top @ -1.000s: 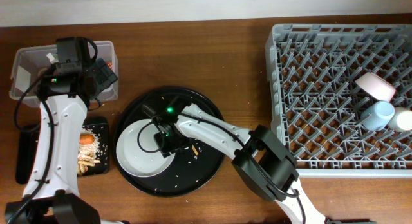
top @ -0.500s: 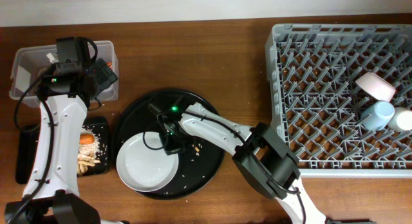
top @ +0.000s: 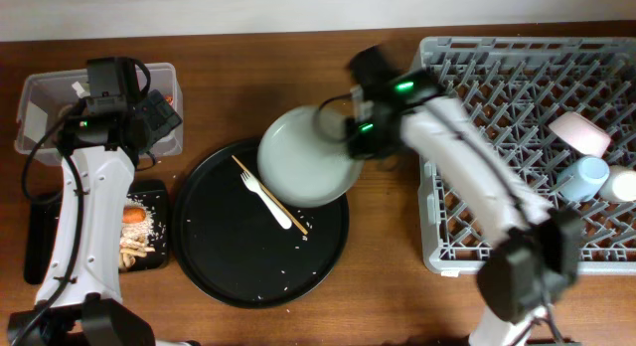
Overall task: Sort waste into correct bins and load items into the dishwasher rack
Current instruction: 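Carry the white plate to the rack and stand it upright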
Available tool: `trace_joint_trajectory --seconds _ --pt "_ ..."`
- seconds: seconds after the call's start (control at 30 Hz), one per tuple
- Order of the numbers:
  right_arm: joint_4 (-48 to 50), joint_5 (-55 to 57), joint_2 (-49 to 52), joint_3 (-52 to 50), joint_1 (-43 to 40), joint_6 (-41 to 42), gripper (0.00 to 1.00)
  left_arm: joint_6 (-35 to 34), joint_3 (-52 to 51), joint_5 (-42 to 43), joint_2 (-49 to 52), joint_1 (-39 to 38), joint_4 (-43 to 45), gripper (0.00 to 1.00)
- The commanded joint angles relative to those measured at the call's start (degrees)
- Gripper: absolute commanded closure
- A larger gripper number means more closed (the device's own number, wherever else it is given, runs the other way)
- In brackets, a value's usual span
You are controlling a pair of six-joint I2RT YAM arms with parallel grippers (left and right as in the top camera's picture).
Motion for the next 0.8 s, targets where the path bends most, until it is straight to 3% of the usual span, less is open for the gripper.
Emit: trace_joint_trajectory --seconds 0.0,0.2,0.3,0.5,0.77 --pt "-1.6 11.2 -6.9 0.2 -10.7 -1.9 0.96 -0.3 0.1 0.4 0.2 0.2 0.0 0.01" --pt "1.4 23.1 -7.5 0.2 -31.4 -2.9 0.96 -0.3 0.1 0.4 0.2 0.2 0.0 0.01" --pt "6.0 27.2 -7.0 0.2 -35.8 -6.1 0.96 -0.3 0.1 0.4 0.2 0.2 0.0 0.01" --pt "14.2 35.3 -5.9 0.2 -36.7 -11.8 0.96 -0.3 0.1 0.4 0.2 0.2 0.0 0.01" --pt "15.1 39.1 0.4 0.2 -33.6 -11.9 0.96 -0.3 0.1 0.4 0.2 0.2 0.0 0.01"
